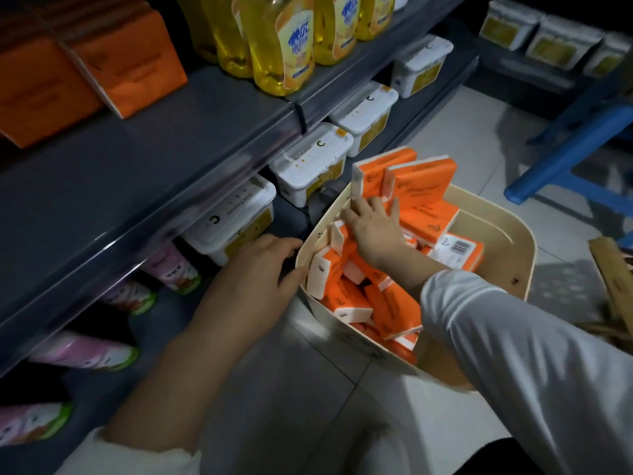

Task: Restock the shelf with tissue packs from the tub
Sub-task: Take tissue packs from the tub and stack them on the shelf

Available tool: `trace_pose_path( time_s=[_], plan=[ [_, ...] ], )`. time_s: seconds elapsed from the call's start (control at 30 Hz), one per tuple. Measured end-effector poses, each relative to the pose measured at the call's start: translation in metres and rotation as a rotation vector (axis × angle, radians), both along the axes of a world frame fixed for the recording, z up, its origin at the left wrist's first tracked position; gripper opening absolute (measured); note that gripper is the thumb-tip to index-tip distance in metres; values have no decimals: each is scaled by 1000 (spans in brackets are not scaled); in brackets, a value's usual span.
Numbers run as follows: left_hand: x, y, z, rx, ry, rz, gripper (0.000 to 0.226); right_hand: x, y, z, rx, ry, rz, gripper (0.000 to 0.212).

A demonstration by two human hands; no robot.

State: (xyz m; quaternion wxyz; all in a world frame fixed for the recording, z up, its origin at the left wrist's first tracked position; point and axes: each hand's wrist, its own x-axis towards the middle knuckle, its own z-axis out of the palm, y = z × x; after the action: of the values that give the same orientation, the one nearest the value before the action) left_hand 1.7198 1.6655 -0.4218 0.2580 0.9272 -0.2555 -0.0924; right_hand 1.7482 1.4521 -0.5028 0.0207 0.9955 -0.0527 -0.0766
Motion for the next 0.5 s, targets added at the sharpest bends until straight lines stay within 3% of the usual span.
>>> trace_pose_path(
  time_s=[0.07,0.13,0.23,0.33,0.43,0.5],
  plan=[
    [2,-3,-6,-10,24,12,55,0,-7,8,85,-66,4,40],
    [5,-5,-11,-56,68,53,69,-2,-13,28,414,-125,23,45],
    [8,-12,-14,-172,180,92,83,-19,-14,68,865,-69,84,48],
    [4,-24,-11,-307,239,165,60,-41,-10,86,1034,-30,157,31],
    [-2,-30,-11,-337,248,206,41,-51,-21,81,1248,-106,-89,19],
    [-5,-31,-13,-331,258,214,40,-52,-48,55,1125,-322,-421,25]
  ],
)
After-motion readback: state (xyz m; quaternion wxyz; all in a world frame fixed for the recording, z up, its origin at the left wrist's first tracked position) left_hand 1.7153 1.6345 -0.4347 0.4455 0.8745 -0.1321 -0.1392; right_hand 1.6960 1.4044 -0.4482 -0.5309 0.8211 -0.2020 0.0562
